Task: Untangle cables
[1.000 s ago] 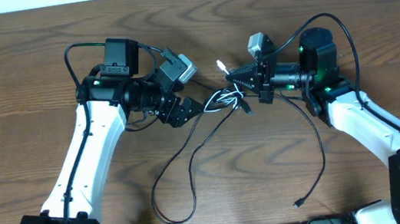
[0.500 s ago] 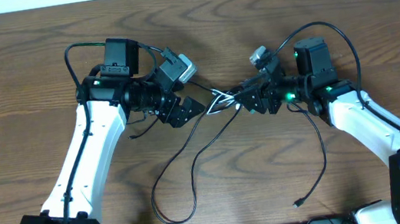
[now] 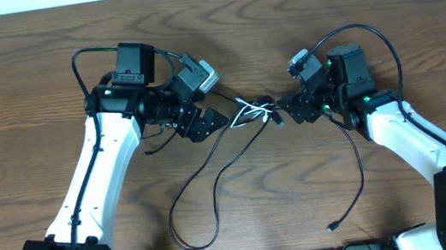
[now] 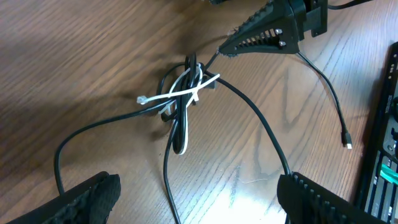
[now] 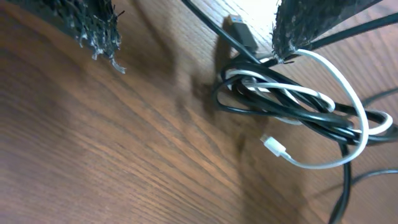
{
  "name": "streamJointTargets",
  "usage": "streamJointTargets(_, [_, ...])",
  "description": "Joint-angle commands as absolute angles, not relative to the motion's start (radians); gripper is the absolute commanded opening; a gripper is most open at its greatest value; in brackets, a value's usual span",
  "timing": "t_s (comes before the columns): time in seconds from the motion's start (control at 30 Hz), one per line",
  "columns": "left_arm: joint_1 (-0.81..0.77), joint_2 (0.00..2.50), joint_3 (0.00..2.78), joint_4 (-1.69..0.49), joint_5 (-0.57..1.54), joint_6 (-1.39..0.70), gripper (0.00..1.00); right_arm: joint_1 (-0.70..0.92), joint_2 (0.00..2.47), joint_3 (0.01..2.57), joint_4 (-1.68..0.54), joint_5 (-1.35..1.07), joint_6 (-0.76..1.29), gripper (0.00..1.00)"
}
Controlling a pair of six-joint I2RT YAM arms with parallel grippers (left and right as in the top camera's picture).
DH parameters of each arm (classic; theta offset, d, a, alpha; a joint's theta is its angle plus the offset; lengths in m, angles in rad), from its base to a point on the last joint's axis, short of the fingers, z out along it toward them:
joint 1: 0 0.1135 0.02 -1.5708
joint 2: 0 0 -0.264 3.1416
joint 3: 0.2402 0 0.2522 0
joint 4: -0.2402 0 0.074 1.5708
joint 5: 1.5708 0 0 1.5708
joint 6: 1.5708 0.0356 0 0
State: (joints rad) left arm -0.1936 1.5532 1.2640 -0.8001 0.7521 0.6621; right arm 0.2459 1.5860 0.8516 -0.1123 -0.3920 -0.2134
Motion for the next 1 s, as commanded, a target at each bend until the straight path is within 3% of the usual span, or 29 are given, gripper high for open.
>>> streamJointTargets(0.0, [-0.196, 1.555, 1.266, -0.800, 0.747, 0.673, 0.86, 0.245, 1.605, 0.854, -0.107, -0.372, -0.271, 0.77])
streamJointTargets(0.63, [-0.196, 1.562, 1.266, -0.800, 0.747, 0.672, 0.85, 0.354, 1.695, 0.854, 0.066, -0.422, -0.271, 0.75])
streamJointTargets(0.97, [-0.196, 1.562, 1.266, -0.800, 0.747, 0.672, 0.85, 0.375, 1.695, 0.854, 0.072, -0.487, -0.343, 0.68])
